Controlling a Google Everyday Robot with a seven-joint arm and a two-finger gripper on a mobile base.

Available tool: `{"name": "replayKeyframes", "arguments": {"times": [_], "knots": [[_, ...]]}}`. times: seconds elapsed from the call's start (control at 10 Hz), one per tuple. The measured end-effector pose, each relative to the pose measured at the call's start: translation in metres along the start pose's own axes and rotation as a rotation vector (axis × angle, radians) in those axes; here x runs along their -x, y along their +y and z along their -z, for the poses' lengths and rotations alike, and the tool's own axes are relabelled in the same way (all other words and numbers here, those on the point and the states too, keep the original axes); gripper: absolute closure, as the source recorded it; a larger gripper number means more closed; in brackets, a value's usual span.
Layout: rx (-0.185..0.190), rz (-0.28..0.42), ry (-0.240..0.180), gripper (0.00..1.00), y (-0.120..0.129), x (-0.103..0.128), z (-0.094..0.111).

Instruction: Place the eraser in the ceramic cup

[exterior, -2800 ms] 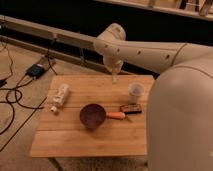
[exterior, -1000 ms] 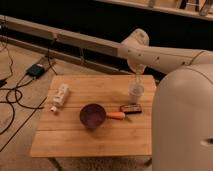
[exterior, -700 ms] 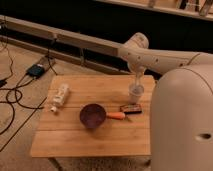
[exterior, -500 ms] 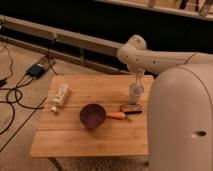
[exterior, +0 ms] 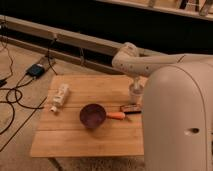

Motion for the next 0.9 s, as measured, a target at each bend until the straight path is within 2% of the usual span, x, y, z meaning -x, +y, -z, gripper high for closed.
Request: {"name": "replayKeyframes", "arguments": {"times": [0.5, 0.9], "knots": [[0.008, -0.009, -0.018, 0.97, -0.0009, -0.0083, 0.0018], [-0.008, -0.006, -0.041, 0.60, -0.0014, -0.0018, 0.0053]]}}
